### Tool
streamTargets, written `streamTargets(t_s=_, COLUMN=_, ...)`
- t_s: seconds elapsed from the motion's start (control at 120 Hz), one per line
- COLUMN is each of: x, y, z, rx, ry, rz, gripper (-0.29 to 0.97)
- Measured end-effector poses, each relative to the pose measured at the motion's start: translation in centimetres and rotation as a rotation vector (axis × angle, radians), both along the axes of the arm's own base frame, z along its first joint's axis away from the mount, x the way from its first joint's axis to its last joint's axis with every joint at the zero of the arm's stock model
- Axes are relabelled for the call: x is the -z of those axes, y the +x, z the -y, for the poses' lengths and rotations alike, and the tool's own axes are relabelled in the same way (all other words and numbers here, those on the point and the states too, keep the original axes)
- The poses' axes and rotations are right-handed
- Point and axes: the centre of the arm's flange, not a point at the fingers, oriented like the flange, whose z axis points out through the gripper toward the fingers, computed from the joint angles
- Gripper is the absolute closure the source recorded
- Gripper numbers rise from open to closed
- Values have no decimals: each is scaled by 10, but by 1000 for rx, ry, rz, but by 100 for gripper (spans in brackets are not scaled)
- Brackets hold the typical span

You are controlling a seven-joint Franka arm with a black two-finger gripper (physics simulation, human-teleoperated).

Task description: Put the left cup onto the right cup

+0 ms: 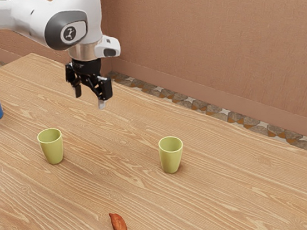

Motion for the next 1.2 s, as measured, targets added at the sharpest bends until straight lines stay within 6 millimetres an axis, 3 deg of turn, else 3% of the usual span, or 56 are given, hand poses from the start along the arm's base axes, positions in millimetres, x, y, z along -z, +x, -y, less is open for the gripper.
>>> streamTargets(t_s=0.292, x=24, y=-7, z=-4, rx=-16, ry=-19, rz=-10, gripper=0)
streamTargets(t_s=0.783, x=50, y=-19, z=-52, rx=-108, ry=-25, rz=-32, gripper=0)
streamTargets(t_s=1.2, x=79, y=-30, z=-66, rx=-135, ry=-29, rz=-55, gripper=1)
